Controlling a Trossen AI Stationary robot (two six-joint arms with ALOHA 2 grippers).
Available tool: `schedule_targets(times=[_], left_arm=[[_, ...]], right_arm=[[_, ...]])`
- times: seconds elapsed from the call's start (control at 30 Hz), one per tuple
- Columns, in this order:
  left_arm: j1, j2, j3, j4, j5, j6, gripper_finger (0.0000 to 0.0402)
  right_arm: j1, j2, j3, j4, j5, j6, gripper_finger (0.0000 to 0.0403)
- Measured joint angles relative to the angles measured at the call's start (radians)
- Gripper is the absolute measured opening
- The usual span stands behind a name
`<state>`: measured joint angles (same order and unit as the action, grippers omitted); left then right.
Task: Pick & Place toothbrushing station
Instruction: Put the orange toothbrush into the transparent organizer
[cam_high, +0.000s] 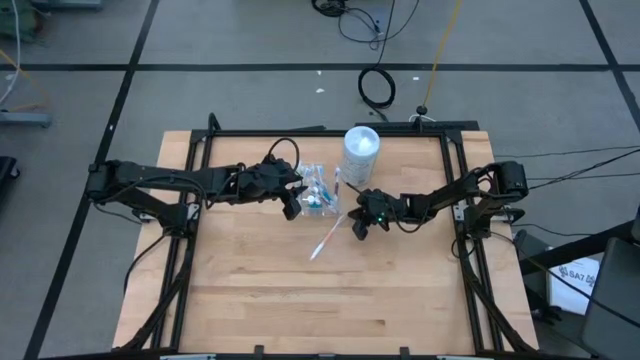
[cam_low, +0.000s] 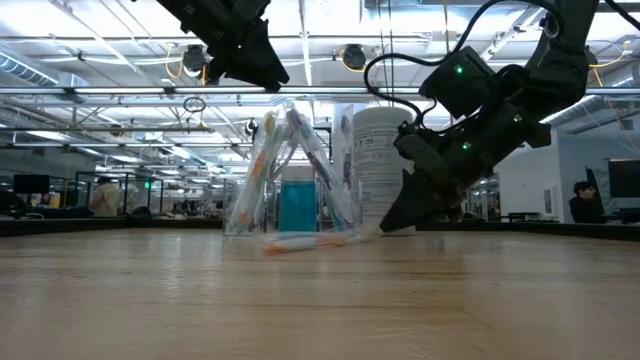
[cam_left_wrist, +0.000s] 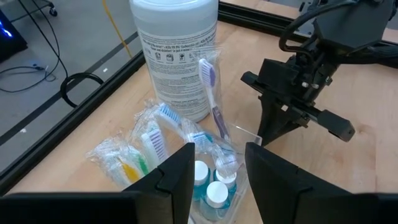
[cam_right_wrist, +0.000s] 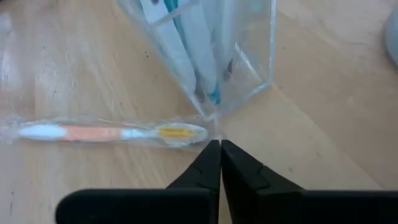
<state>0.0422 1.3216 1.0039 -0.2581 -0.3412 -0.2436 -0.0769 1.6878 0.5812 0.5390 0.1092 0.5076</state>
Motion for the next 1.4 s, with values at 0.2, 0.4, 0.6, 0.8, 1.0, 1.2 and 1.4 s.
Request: schedule_targets(times=[0.2, 0.4, 0.6, 0.8, 1.0, 1.2, 1.4], left_arm=[[0.000, 0.000, 0.000, 0.000, 0.000, 0.006, 0.0145], [0.000, 0.000, 0.000, 0.000, 0.004, 0.002, 0.0145], [0.000, 0.000, 0.000, 0.000, 0.086, -0.013, 0.0145], [-0.004, 0.000, 0.000, -0.007, 0.142, -0.039, 0.0145], [-0.045, 0.000, 0.000, -0.026, 0.304, -0.056, 0.0145], [-0.124, 0.053, -0.001, -0.062, 0.347, -0.079, 0.0145], [-0.164, 0.207, -0.001, -0.021, 0.392, -0.141, 0.0146]], right_arm=[[0.000, 0.000, 0.000, 0.022, 0.021, -0.042, 0.0001], [0.000, 0.000, 0.000, 0.034, 0.021, -0.051, 0.0001], [0.000, 0.000, 0.000, 0.034, -0.032, -0.050, 0.0000], [0.000, -0.001, 0.000, 0.040, -0.030, -0.060, 0.0000], [0.000, -0.001, 0.000, 0.040, -0.032, -0.077, 0.0000], [0.000, -0.001, 0.000, 0.040, -0.034, -0.078, 0.0000], [0.000, -0.001, 0.000, 0.040, -0.035, -0.086, 0.0000]])
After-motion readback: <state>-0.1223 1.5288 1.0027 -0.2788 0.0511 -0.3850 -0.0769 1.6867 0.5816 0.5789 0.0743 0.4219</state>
